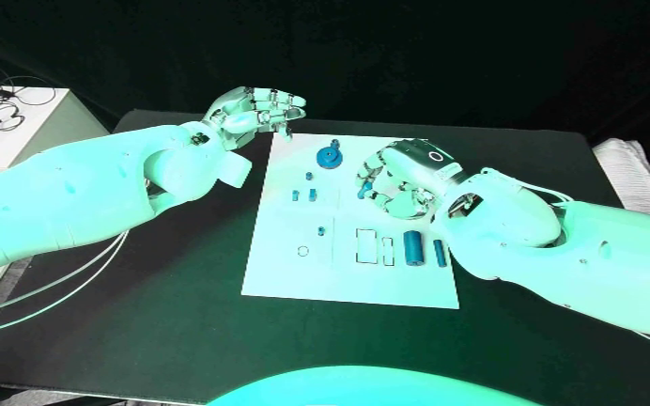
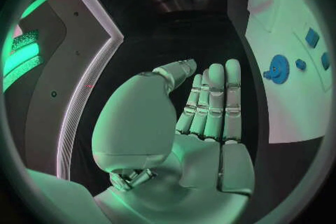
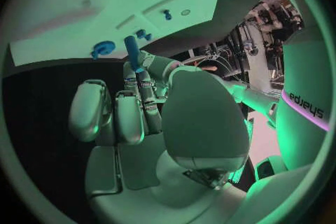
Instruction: Assemble the parts on the task board
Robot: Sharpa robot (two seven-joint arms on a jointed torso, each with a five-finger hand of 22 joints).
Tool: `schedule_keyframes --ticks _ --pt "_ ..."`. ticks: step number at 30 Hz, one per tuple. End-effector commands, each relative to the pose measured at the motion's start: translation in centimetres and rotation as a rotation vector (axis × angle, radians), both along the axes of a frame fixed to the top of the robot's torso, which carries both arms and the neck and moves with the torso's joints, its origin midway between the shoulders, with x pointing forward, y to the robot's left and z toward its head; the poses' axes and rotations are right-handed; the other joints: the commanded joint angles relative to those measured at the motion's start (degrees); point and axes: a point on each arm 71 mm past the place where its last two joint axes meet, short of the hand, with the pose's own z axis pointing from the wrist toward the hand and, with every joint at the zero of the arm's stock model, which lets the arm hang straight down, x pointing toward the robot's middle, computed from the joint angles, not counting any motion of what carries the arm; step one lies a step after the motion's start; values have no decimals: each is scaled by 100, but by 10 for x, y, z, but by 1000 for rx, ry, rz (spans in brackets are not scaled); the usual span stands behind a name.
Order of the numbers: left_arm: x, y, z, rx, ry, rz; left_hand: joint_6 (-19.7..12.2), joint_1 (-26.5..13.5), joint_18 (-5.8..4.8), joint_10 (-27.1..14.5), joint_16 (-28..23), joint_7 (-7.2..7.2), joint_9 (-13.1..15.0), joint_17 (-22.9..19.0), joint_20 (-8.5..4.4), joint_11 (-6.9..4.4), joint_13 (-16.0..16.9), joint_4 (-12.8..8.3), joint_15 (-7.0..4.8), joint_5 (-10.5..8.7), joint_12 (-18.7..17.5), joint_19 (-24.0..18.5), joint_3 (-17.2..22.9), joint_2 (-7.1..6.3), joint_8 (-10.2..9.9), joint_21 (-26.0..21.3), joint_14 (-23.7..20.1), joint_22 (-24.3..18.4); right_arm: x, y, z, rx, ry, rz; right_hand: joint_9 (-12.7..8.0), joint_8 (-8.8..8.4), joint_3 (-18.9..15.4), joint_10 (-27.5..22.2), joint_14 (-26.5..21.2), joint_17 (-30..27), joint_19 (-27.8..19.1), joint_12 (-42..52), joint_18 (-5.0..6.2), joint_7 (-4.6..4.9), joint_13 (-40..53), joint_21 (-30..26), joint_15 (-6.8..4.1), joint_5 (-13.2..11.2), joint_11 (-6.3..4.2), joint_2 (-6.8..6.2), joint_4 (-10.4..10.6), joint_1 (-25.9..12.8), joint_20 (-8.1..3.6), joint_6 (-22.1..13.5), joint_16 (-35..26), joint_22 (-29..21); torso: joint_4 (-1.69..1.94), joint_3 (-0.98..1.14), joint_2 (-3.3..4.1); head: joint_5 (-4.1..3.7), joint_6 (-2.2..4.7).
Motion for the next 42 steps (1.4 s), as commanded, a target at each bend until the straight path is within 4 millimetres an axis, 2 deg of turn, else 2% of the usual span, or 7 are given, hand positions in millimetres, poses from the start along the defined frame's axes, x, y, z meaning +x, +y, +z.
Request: schedule_keyframes --ticks 1,7,10,15,18,31,42 --pt "0 -2 1 -7 -5 -5 -40 -118 88 -38 -3 80 -9 4 44 4 -13 90 38 -3 45 10 -56 12 45 -69 17 -36 -8 12 2 32 3 46 8 23 12 454 117 -4 7 37 -94 7 257 7 -36 22 -393 204 -32 170 -45 43 -20 -3 9 -7 3 8 -1" --pt "0 -3 1 -10 -4 -4 -42 -128 88 -42 -2 79 -8 5 45 4 -14 99 39 -3 48 11 -63 11 47 -78 17 -43 -21 35 -2 54 27 108 10 23 15 456 116 -11 5 36 -92 8 258 1 -36 23 -393 203 -36 170 -45 44 -24 -9 -6 -7 3 94 -26" --pt "1 -3 1 -10 -5 -3 -45 -138 89 -45 0 78 -9 7 47 4 -15 110 40 -4 51 13 -69 10 50 -88 17 -50 -27 50 -8 61 45 142 10 23 17 457 116 -11 1 34 -89 9 259 -12 -36 25 -392 203 -38 171 -45 44 -24 -23 -15 -4 1 154 -7" --pt "1 -5 1 -12 -5 -7 -49 -152 89 -49 2 78 -8 8 50 4 -16 125 41 -3 56 17 -77 10 53 -103 17 -61 -36 66 -20 64 76 180 11 23 23 459 113 -24 -2 30 -87 11 260 -21 -35 28 -390 203 -46 172 -46 44 -31 -32 15 -7 9 178 -16" --pt "1 -6 1 -12 -5 -7 -49 -152 89 -49 2 78 -8 8 50 4 -16 125 41 -3 56 17 -77 10 53 -103 17 -61 -38 73 -29 62 93 193 11 23 23 459 113 -24 -2 30 -87 11 260 -21 -35 28 -390 203 -46 172 -46 44 -31 -32 2 -9 11 221 -39" --pt "1 -8 1 -13 -1 -9 -51 -159 89 -52 3 77 -8 9 51 3 -16 133 41 -3 60 19 -81 11 56 -112 16 -68 -40 85 -59 28 134 201 13 20 36 459 113 -25 -7 20 -84 14 264 -34 -34 34 -386 205 -58 174 -46 41 -33 -44 3 2 14 332 -109" --pt "1 -9 1 -13 0 -11 -55 -165 90 -57 4 76 -9 10 52 3 -18 142 41 -2 63 23 -84 12 58 -122 16 -76 -37 86 -68 2 139 189 14 18 42 459 112 -29 -9 15 -83 15 265 -38 -32 36 -385 205 -64 173 -46 41 -36 -48 10 -4 21 321 -146"
